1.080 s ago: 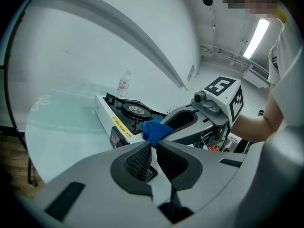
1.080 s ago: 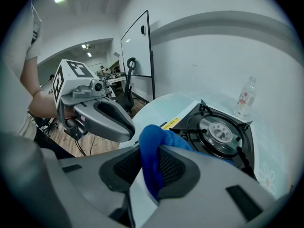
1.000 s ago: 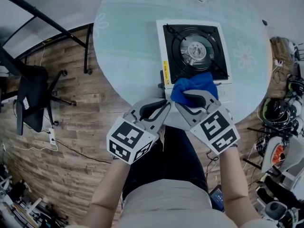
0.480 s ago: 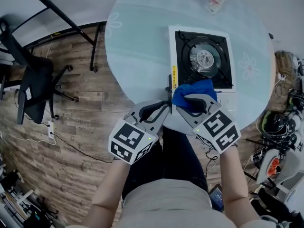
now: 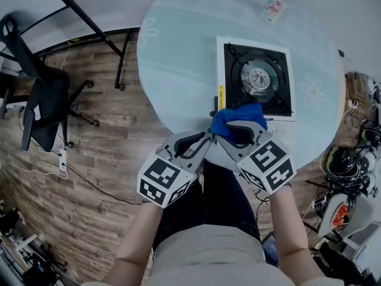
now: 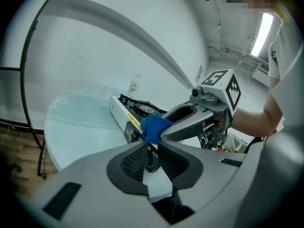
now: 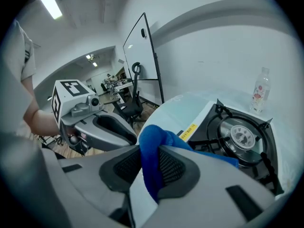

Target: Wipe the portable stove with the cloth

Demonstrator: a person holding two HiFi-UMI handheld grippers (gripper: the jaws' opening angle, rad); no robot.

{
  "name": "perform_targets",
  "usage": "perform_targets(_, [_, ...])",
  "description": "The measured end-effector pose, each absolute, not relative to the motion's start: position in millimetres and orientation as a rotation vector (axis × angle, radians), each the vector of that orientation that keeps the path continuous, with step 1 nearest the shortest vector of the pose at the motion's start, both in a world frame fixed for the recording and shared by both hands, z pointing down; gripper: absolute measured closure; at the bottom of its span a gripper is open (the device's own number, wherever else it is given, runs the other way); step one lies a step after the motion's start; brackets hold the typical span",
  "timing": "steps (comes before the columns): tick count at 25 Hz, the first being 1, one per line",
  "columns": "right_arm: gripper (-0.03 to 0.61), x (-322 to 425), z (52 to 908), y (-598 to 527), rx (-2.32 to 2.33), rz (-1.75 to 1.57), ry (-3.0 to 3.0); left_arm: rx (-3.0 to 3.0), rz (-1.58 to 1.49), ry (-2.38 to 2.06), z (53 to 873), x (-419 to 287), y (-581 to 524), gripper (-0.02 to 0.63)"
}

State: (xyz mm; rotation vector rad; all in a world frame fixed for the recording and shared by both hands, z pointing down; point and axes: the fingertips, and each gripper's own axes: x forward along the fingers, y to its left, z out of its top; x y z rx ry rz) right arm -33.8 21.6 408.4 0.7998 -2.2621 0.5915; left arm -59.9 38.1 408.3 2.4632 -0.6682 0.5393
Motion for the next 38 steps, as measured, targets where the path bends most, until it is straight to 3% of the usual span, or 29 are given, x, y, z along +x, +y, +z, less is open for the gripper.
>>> perform_targets(9, [0.469,-52,399,15,0.777,0.644,-2.357,2.458,0.544,-0.693,407,-67,35,0.455])
perform_targets(20, [0.469,-56,391,11,0.762,0.649,-2.402,2.493,0.534,-0.690,400,-71,30,0.415])
perform_targets(38, [0.469,-60,408,-4,0.218,-0.161,-1.948,2.428,0.481,-0.788,400,-89,10,0.416])
